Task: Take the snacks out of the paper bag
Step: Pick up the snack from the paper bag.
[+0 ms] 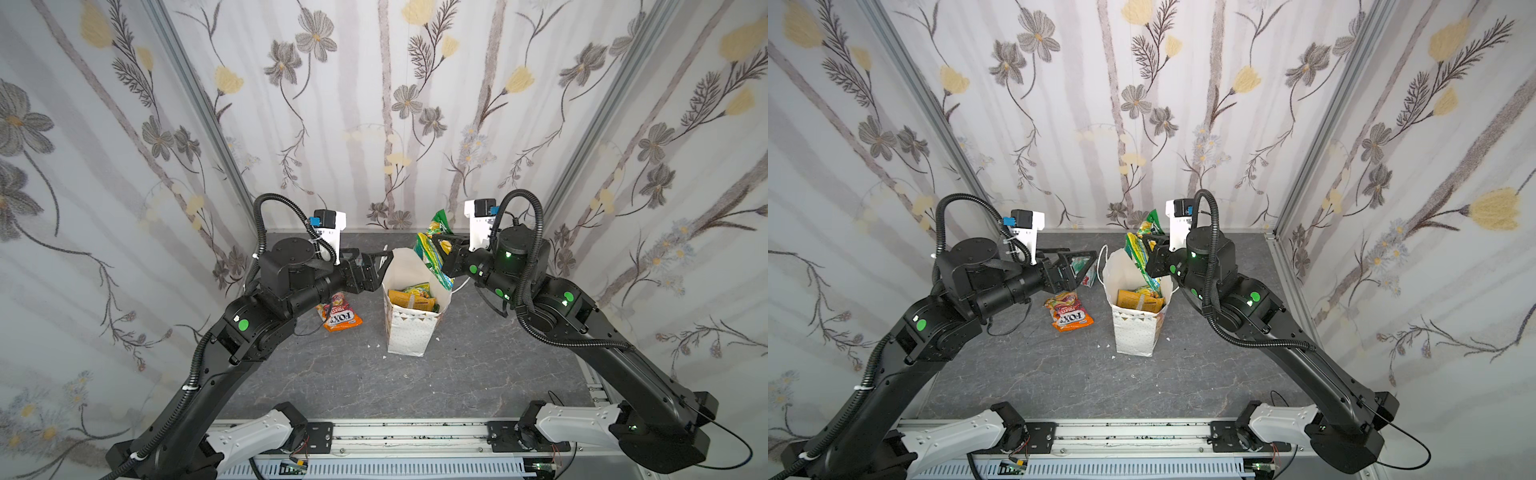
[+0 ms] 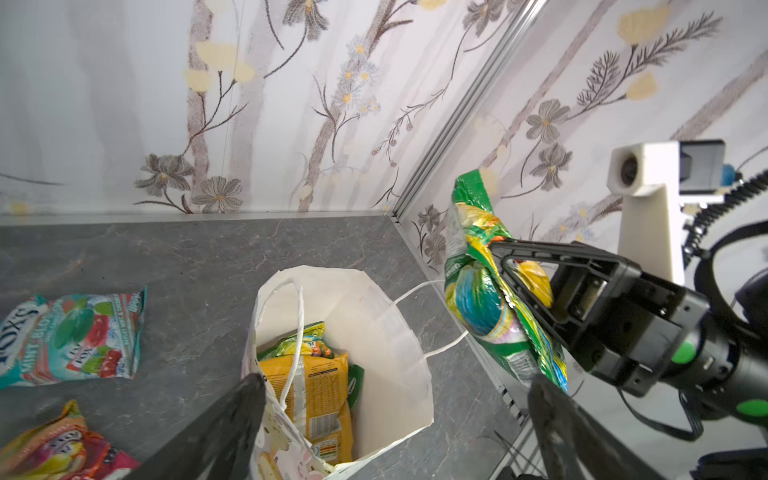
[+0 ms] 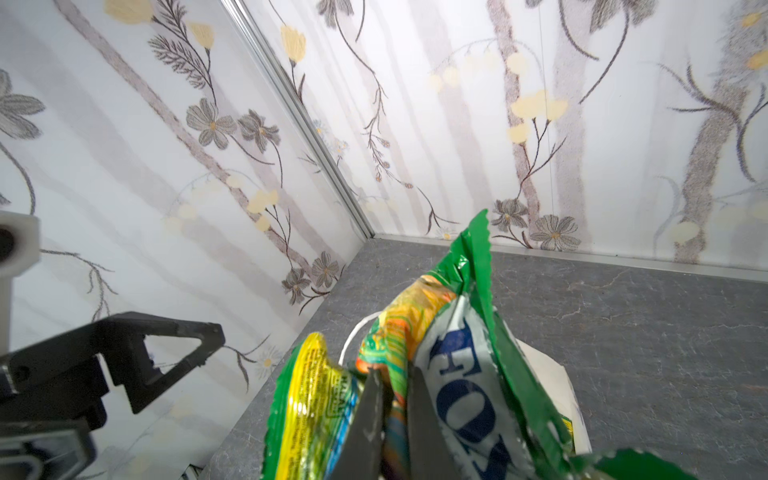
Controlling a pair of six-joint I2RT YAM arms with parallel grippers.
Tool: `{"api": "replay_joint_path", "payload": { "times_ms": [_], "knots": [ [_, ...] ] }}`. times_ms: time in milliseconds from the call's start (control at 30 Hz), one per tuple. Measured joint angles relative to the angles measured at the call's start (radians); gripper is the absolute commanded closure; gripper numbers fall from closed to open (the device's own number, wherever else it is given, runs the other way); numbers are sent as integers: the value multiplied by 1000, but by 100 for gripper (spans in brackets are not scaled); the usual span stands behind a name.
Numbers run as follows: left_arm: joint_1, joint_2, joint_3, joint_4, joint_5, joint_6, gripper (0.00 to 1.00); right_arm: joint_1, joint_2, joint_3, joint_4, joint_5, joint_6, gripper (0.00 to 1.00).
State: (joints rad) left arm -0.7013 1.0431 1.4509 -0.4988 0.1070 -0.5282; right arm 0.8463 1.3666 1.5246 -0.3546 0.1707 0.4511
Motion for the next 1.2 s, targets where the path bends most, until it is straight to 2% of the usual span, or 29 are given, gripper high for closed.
{"api": "replay_joint_path", "payload": {
  "times_ms": [133,267,467,867,1200],
  "knots": [
    [2,9,-84,143,34,-199,0,40,-23,-19,59,-4,-16,100],
    [0,34,-191,385,112,-385,0,60,-26,-23,96,20,-35,100],
    [-25,67,-307,636,129,-576,0,76,-26,-23,103,45,-41,100],
    [-84,91,-314,767,73,-649,0,83,-21,-23,132,64,-22,100],
    [-95,22,-352,782,66,-613,2,55,-50,-55,119,143,27,100]
  ]
}}
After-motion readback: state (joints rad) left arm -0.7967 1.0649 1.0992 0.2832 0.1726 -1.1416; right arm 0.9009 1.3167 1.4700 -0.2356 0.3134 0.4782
